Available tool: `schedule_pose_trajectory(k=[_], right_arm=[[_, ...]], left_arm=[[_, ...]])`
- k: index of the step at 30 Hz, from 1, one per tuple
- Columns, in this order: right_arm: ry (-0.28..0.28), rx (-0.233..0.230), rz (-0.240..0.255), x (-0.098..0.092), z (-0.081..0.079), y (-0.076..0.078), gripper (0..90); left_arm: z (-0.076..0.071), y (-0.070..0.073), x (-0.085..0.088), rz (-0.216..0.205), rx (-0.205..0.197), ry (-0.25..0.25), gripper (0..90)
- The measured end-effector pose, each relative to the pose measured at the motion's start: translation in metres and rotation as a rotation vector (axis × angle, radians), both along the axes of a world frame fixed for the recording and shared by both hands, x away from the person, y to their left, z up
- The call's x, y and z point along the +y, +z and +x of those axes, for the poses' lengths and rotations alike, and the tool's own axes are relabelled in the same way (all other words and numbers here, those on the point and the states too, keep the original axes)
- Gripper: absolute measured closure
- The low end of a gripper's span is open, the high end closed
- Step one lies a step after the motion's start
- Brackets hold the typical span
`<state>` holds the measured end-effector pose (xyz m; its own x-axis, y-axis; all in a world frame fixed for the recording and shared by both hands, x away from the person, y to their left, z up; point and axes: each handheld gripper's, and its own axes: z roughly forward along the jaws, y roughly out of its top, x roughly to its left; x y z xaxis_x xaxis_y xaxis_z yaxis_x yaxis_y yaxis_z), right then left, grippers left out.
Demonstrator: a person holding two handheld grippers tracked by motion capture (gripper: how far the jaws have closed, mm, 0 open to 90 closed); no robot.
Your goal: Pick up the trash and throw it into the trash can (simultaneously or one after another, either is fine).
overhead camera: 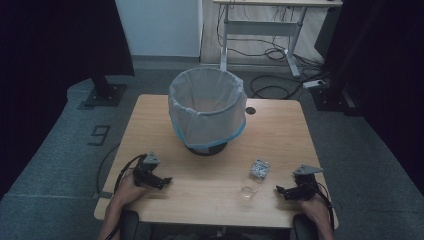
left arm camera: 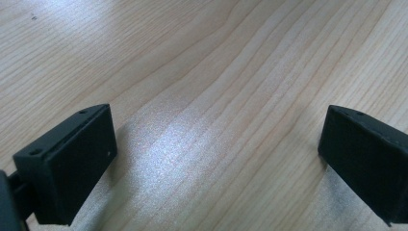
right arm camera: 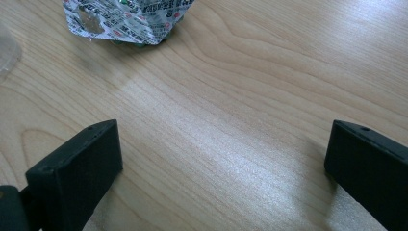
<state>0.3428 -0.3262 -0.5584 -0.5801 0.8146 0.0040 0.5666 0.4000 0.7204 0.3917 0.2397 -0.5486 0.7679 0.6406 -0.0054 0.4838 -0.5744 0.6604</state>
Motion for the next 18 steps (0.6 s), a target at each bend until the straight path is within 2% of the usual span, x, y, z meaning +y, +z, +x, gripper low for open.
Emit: schedule_pose_trajectory(k=[8, 18], right_arm=[[0.015, -0.004, -0.010, 0.003, -0.001, 0.003, 0.0], [0.088, -0.023, 0.020, 0.020, -0.006, 0.015, 0.0]], left_arm=[[0.000, 0.000, 0.000, 0.000, 0.000, -0.001, 0.0], [0.000, 0.000, 0.000, 0.000, 0.000, -0.001, 0.0]])
